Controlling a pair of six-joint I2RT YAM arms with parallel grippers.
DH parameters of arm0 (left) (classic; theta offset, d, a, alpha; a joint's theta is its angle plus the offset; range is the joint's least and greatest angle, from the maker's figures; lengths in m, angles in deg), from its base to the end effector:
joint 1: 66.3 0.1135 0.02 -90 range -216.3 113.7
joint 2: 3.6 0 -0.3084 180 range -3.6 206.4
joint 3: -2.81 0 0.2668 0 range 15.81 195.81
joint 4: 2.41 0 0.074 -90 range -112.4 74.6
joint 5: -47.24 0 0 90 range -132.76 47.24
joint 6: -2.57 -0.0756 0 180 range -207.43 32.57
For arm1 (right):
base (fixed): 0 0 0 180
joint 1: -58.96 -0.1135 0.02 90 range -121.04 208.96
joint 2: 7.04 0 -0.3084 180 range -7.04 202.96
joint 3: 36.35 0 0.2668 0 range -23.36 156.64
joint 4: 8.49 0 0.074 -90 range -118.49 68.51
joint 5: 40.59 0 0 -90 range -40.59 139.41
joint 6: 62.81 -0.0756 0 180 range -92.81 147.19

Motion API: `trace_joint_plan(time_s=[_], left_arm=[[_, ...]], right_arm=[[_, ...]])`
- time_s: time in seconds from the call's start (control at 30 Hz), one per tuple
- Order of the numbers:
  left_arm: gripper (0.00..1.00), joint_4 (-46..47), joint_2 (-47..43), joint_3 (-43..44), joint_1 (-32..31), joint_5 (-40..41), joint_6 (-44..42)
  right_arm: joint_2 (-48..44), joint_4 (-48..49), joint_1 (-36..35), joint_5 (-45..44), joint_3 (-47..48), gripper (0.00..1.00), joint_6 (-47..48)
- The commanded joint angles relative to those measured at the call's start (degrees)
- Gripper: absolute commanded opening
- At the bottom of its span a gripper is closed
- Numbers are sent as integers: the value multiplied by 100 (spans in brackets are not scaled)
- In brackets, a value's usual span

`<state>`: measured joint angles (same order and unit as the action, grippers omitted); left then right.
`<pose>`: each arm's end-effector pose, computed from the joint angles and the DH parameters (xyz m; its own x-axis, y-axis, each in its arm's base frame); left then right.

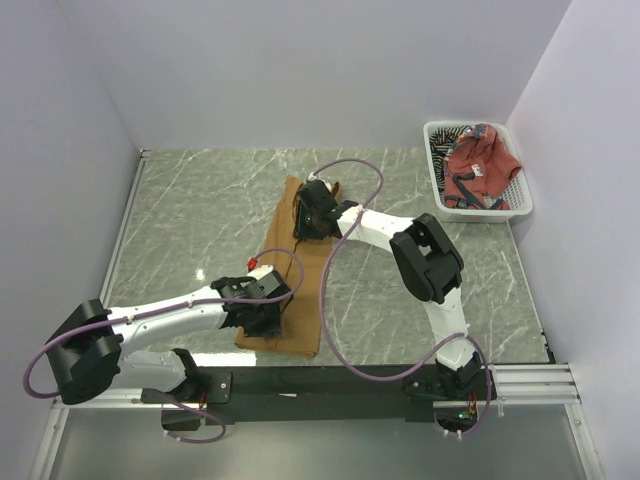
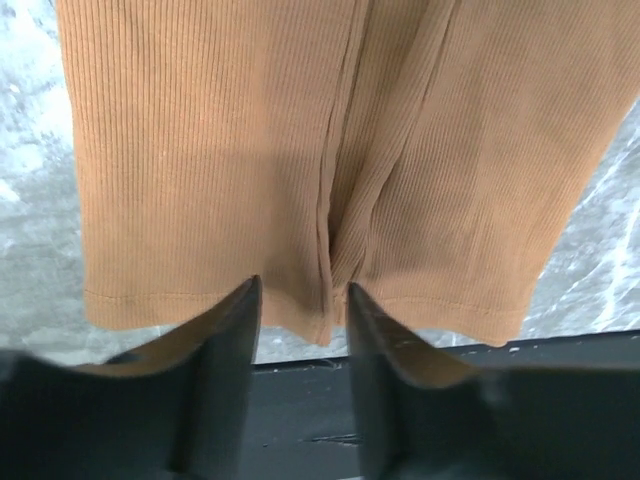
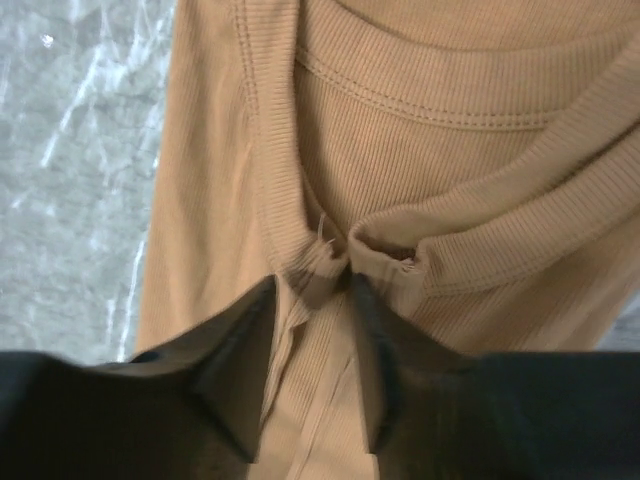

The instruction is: Fold and stack the tank tops

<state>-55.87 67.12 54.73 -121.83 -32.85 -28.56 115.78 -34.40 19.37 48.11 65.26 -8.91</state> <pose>0.1330 -0.1707 0.1772 -0.9485 -0.1083 -0.2978 -0.0569 0.9827 -0.1761 0.4154 0.3413 0.1665 -0.8247 0.0824 -0.5596 -0.1725 0.9056 0.3875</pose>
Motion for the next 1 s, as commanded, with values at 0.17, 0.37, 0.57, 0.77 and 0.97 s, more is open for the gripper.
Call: trace_joint_plan(time_s=[0.17, 0.37, 0.57, 0.77, 0.97], left_arm=[[68, -540, -348, 766, 112, 896, 247], [63, -6, -226, 977, 1262, 742, -235], [57, 873, 1099, 1749, 2063, 503, -930], [56, 1295, 1690, 2085, 2493, 371, -1150], [55, 1384, 1455, 2041, 3151, 170, -1238]], right_arm=[[-1495, -19, -4, -371, -528, 49, 85], [-1912, -211, 109, -873, -1199, 47, 76], [-850, -827, 171, -836, -119, 50, 86], [-304, -915, 22, -915, 444, 57, -73], [-75, -898, -338, -1267, 577, 63, -292]])
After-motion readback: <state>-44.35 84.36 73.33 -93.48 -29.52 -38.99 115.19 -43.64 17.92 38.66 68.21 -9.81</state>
